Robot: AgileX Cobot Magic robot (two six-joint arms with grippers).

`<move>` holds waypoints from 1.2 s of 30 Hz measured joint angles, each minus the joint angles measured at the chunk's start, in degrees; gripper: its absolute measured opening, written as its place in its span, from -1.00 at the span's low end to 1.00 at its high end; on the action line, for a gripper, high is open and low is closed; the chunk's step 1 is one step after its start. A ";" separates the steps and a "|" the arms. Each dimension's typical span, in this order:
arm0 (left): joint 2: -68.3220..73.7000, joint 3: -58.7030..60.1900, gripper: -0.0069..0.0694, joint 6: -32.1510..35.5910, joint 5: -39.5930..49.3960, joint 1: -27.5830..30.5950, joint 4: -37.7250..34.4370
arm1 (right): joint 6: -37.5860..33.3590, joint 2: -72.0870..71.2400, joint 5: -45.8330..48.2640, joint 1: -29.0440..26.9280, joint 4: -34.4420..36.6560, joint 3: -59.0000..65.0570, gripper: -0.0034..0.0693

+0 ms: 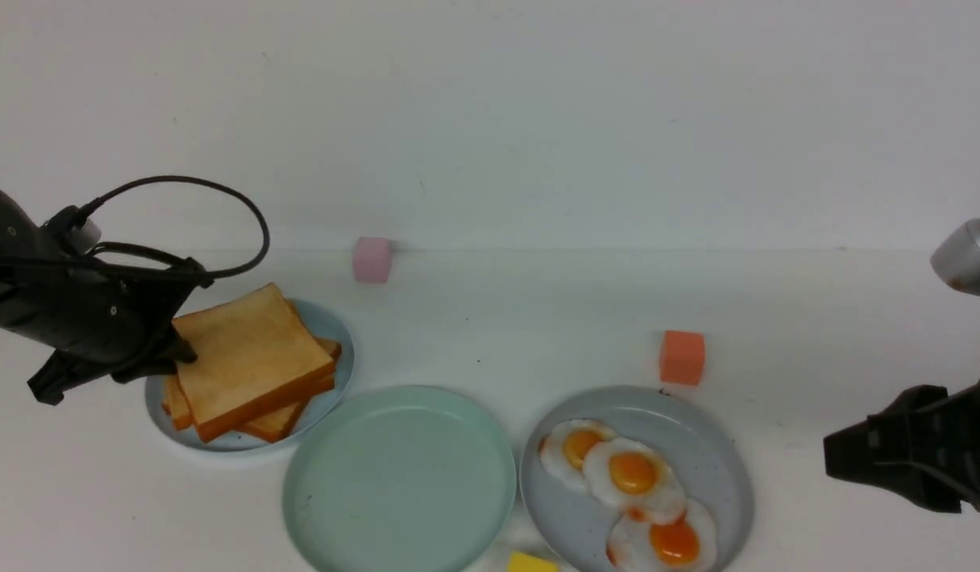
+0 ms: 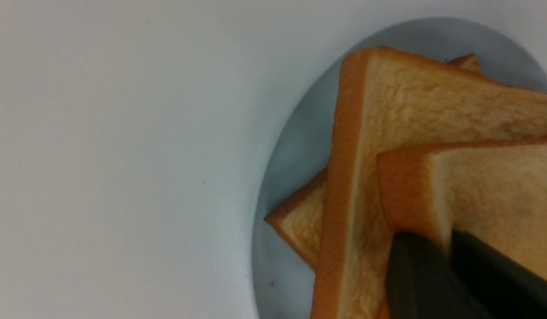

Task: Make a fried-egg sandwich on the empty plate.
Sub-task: Use the left arm to grab a slice of bread, then use the left arm to put a slice of bread into the empty plate in the middle

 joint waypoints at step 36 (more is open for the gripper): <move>1.18 5.42 -0.66 53.80 11.23 -11.28 -35.63 | -11.67 35.55 -5.66 0.00 -1.32 -14.54 -0.24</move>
